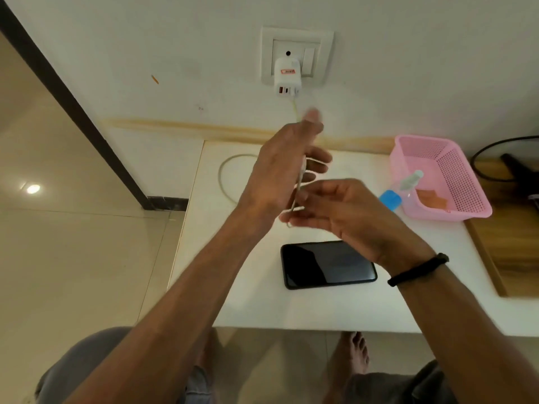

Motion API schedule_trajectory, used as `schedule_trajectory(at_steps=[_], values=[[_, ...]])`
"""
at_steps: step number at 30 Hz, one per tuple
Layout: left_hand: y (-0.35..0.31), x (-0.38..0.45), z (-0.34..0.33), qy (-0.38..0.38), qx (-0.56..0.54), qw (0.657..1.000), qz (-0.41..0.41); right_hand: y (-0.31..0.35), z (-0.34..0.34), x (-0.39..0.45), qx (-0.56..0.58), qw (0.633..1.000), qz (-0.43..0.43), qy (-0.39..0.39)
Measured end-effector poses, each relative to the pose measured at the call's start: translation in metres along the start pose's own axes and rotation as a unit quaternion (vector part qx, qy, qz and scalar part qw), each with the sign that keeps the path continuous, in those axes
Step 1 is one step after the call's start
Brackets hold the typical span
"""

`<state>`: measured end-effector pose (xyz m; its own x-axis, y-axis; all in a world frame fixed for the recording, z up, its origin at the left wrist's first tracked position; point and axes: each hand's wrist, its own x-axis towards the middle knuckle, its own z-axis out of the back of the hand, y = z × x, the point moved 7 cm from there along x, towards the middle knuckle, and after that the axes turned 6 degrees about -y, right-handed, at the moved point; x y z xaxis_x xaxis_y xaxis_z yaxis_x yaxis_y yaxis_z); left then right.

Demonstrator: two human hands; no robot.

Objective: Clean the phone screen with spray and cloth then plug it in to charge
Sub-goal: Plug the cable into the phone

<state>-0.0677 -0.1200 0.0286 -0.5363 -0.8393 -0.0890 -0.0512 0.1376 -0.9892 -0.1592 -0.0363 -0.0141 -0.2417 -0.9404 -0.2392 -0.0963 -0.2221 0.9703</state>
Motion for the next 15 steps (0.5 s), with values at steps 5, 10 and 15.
schedule_trajectory(at_steps=[5, 10, 15], values=[[0.013, 0.000, -0.003, 0.006, -0.002, 1.000, 0.026, 0.007, 0.007, -0.002, 0.030, 0.998, 0.042, -0.032], [0.015, 0.001, 0.008, -0.022, 0.068, 0.997, 0.001, 0.003, 0.008, -0.006, 0.018, 0.998, 0.042, -0.053], [0.007, 0.000, 0.006, -0.017, 0.168, 0.981, -0.097, -0.020, 0.030, -0.015, -0.520, 0.850, -0.071, -0.039]])
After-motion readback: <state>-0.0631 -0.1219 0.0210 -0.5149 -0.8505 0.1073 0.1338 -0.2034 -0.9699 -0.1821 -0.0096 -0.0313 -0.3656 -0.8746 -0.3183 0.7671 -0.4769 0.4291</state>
